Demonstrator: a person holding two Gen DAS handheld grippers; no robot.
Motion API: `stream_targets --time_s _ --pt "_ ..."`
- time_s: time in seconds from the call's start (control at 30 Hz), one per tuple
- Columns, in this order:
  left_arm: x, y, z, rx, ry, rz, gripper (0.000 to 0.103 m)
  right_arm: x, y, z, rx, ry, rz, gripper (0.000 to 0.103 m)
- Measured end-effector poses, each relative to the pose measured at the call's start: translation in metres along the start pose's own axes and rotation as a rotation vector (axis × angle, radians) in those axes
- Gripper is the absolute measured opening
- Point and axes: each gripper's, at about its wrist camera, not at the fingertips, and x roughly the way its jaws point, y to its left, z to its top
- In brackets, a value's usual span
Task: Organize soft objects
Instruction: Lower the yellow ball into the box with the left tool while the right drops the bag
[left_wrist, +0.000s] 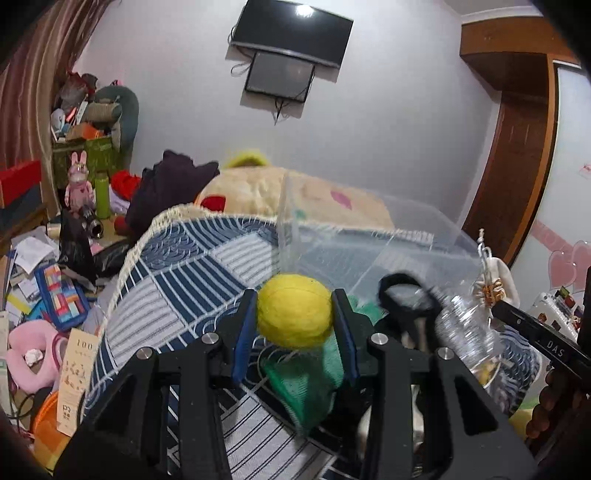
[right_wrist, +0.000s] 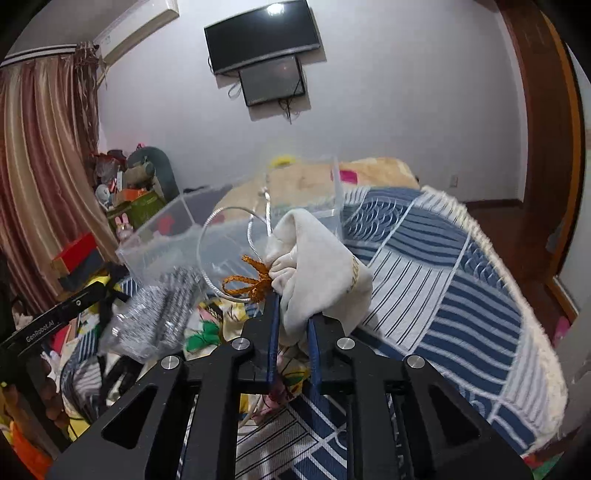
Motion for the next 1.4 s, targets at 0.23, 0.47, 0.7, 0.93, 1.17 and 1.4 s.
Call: stream_targets --time_s 0.23,0.47,0.7,0.93,1.17,1.4 --pt "-0.021 -0.008 0.024 0.02 -0.071 -0.045 0.04 -0.027 0.01 0.025 -0.055 -0.116 -0.014 0.009" --pt "-0.019 -0.012 0.051 0.022 -0.072 -0.107 0.04 -0.03 0.017 0.05 -0.117 -0.181 -0.014 0.009" --pt "-0.002 -0.02 0.073 0.059 -0.068 -0.097 0.04 -0.011 0.026 0.07 -0.148 -0.193 0.011 0.009" --pt "0.031 -0.027 0.083 0.091 0.007 -0.096 0.04 0.018 0.033 0.079 -0.182 -0.138 0.023 0.009" --pt "0.065 -0.035 0.082 0.143 0.103 -0.094 0.04 0.053 0.03 0.079 -0.175 -0.027 0.058 0.009" --pt "0.1 -0.041 0.07 0.184 0.219 -0.088 0.04 0.087 0.029 0.073 -0.199 0.114 0.067 0.009"
